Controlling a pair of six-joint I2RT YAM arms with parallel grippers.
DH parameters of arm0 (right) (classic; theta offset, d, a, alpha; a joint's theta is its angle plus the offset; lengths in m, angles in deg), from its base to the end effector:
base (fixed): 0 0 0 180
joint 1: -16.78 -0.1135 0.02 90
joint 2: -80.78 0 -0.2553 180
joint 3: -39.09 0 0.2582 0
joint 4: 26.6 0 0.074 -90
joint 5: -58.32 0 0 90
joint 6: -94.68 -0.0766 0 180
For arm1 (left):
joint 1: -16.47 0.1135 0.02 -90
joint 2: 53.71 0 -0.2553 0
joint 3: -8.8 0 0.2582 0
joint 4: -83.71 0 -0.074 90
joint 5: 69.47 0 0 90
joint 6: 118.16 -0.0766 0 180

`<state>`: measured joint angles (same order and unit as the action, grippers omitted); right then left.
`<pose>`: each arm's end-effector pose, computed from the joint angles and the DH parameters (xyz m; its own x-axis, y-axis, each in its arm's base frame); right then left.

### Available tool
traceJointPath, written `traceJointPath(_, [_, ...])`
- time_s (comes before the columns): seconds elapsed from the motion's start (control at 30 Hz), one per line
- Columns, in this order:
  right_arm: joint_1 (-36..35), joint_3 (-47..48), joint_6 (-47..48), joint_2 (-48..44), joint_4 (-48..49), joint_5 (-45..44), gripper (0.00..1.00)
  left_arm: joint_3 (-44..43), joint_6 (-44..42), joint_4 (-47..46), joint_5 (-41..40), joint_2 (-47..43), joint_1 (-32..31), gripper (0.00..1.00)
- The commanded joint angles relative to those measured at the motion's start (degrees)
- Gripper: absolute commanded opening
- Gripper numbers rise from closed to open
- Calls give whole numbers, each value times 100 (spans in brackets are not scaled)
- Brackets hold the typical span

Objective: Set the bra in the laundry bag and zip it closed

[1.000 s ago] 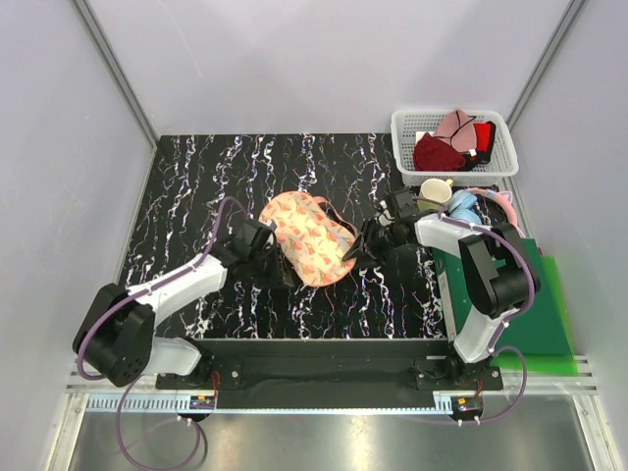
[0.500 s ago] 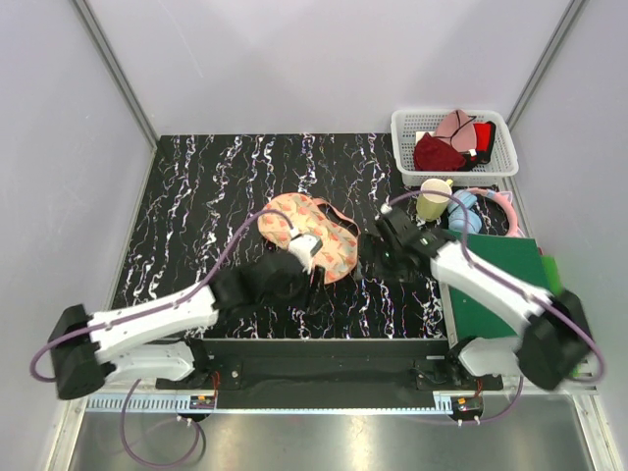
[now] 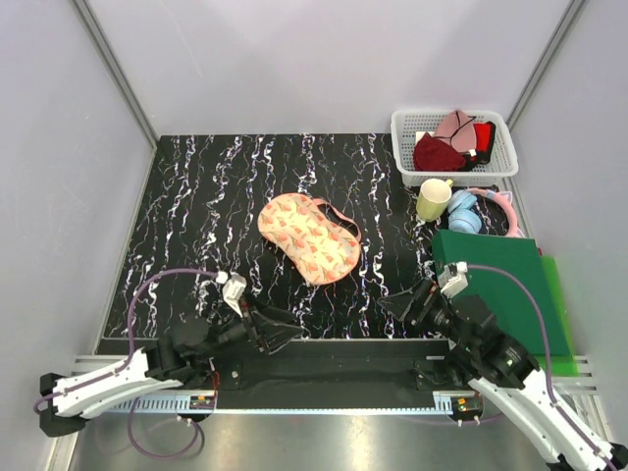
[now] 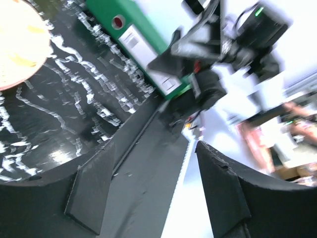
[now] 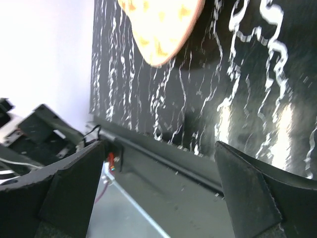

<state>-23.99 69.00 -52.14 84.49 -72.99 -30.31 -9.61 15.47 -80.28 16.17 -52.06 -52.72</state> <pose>0.1035 0.0917 0.1920 -0.7037 0.4981 -0.5067 -0.1478 0.5950 0.7900 0.0631 -0.1497 0.1973 -0.6211 -0.3023 -0.7231 0.6583 0.2994 -0.6907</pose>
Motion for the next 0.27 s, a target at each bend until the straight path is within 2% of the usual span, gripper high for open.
traceJointPath(0.0, [-27,-153,-743,156,-36,521,100,357,488,-501,645,-729,-16,71])
traceJointPath(0.1, [-27,-179,-682,-332,428,829,100,541,680,-1704,1121,-332,-16,72])
traceJointPath(0.17, [-27,40,-568,-178,972,1040,100,664,777,-2337,1044,-349,-16,73])
traceJointPath(0.2, [-18,119,-620,-186,1218,1311,100,647,917,-2444,964,-489,-16,77])
traceJointPath(0.23, [-27,233,-742,-264,1899,1461,100,647,971,-2672,929,-586,-16,77])
